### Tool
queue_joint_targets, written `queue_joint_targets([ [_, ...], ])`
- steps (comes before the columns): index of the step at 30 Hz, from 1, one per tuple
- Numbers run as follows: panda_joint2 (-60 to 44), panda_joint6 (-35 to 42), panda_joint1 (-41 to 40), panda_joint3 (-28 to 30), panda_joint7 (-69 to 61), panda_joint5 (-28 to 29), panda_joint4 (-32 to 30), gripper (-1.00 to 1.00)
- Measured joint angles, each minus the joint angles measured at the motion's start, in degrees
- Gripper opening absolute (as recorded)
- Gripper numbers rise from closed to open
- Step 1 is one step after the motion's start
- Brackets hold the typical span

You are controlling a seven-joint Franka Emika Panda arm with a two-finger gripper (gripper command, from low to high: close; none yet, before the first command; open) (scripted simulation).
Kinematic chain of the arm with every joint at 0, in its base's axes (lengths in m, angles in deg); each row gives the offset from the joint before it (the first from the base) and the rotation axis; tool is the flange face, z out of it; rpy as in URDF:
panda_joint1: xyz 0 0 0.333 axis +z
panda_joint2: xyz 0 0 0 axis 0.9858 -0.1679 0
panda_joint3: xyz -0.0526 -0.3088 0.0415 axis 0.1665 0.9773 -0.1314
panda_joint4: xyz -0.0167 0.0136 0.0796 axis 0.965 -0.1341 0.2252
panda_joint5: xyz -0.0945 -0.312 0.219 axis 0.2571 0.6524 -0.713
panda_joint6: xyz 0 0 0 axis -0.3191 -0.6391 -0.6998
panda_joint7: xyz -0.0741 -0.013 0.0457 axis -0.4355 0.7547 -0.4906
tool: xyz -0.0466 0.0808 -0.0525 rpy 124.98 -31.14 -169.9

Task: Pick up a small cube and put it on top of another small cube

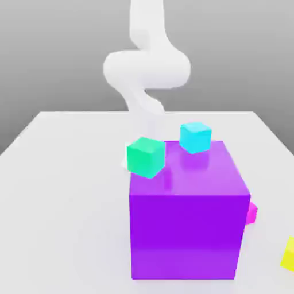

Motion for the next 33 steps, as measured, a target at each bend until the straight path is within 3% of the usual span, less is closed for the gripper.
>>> queue_joint_targets([
  [18,-37.7,-10.2,8.1,-13.1,-3.1,9.4,0.7,0.00],
  [29,-60.3,-16.5,15.8,-17.4,-5.9,13.7,1.1,0.00],
  [33,-68.6,-21.8,18.9,-14.7,-3.8,17.5,2.7,0.00],
])
